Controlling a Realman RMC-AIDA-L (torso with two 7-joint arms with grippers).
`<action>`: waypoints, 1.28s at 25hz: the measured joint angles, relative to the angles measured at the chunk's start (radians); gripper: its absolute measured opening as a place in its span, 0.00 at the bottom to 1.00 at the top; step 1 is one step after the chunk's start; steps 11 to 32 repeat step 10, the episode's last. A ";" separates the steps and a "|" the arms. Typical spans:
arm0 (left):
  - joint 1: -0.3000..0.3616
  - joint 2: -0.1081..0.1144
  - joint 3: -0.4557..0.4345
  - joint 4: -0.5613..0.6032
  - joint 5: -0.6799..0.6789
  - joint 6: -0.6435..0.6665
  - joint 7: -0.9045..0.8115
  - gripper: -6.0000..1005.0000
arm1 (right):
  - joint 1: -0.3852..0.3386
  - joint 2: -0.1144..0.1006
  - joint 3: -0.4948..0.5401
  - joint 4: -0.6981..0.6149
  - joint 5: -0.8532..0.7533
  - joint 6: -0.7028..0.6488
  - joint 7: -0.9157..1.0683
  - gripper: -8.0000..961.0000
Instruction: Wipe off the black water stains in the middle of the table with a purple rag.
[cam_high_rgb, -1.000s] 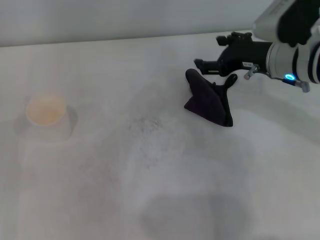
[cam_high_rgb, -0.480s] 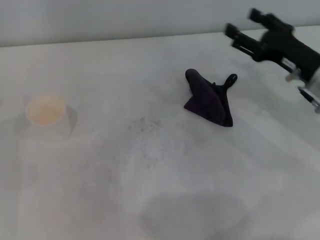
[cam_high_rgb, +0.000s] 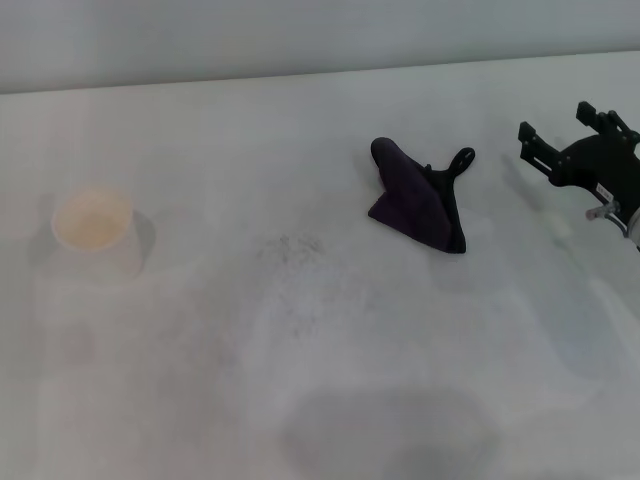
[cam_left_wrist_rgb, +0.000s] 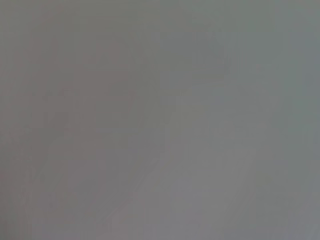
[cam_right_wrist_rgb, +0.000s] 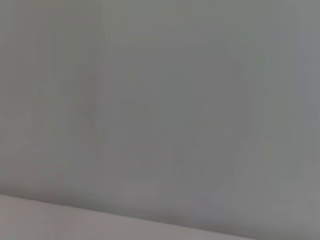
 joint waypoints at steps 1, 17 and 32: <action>-0.003 0.000 0.000 -0.001 0.000 0.011 0.001 0.87 | -0.001 0.000 0.001 0.000 0.001 0.000 0.005 0.91; -0.018 0.005 0.107 0.005 0.016 0.049 0.003 0.87 | 0.000 0.000 0.003 0.005 0.004 -0.016 0.033 0.91; -0.018 0.005 0.107 0.005 0.016 0.049 0.003 0.87 | 0.000 0.000 0.003 0.005 0.004 -0.016 0.033 0.91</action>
